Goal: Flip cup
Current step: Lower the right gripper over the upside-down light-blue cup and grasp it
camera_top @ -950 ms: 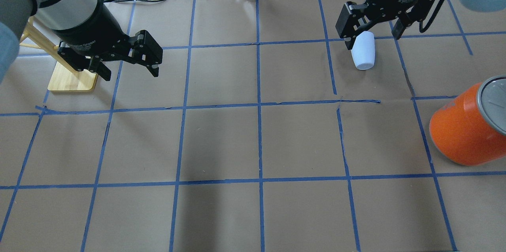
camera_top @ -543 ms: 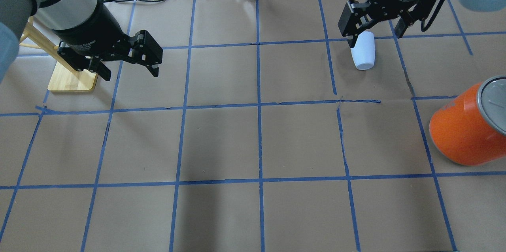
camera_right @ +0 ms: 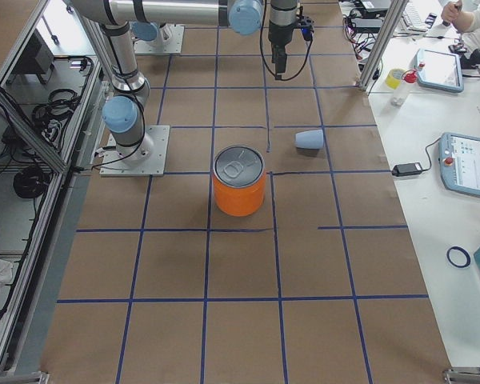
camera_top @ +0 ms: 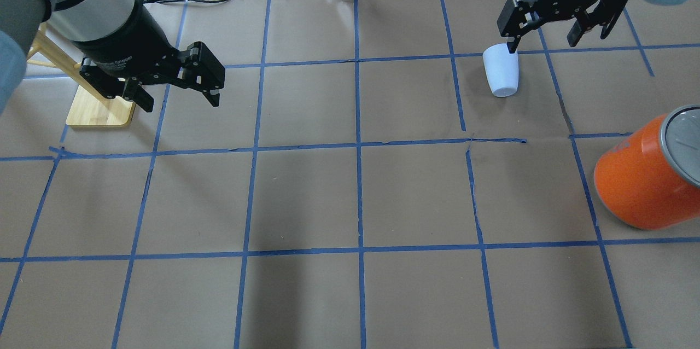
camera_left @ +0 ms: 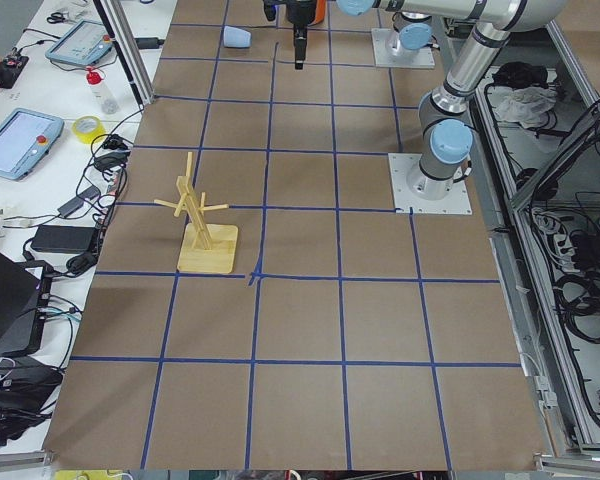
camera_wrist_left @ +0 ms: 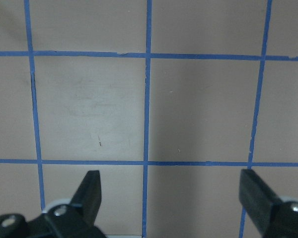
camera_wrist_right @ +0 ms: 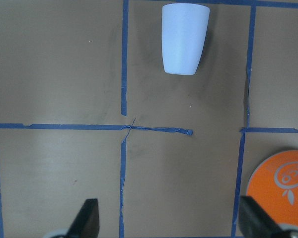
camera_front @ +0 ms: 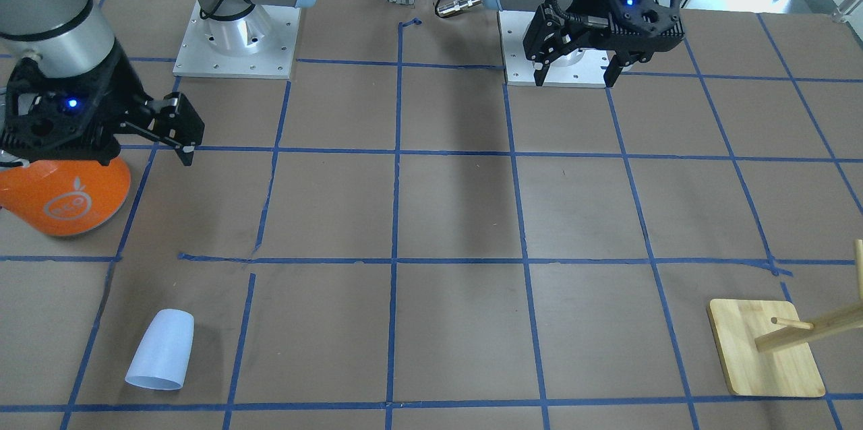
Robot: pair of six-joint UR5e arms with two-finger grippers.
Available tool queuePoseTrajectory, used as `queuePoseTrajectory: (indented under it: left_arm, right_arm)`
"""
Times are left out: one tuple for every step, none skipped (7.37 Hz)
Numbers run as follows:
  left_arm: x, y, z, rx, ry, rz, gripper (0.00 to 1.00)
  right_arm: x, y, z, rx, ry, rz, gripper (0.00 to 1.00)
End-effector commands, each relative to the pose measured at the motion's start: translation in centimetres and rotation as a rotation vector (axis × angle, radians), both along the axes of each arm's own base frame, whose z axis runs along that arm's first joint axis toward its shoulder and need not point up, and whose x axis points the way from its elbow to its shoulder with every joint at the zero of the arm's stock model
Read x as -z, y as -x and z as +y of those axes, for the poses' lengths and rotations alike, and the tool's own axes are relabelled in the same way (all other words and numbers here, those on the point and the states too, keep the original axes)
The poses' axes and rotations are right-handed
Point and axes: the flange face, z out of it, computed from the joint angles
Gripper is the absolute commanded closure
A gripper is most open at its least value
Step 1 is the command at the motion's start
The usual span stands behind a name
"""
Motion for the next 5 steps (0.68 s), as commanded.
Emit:
queuePoseTrajectory:
  left_arm:
    - [0.0, 0.0, 0.0, 0.0, 0.001, -0.002, 0.0]
    - [0.0, 0.0, 0.0, 0.0, 0.001, 0.0, 0.0]
    - [0.0, 0.0, 0.0, 0.0, 0.001, 0.0, 0.0]
    - [0.0, 0.0, 0.0, 0.0, -0.001, -0.002, 0.0]
    - [0.0, 0.0, 0.0, 0.0, -0.001, -0.002, 0.0]
  right_arm:
    - [4.0, 1.1, -3.7, 0.009, 0.026, 0.008, 0.0]
    - [7.0, 1.4, -5.9, 0.011, 0.038, 0.012, 0.0]
    - [9.0, 1.6, -7.8, 0.01, 0.075, 0.02, 0.0]
    - [10.9, 1.6, -8.5, 0.02, 0.055, 0.013, 0.0]
    - [13.1, 1.7, -9.2, 0.027, 0.024, 0.012, 0.0]
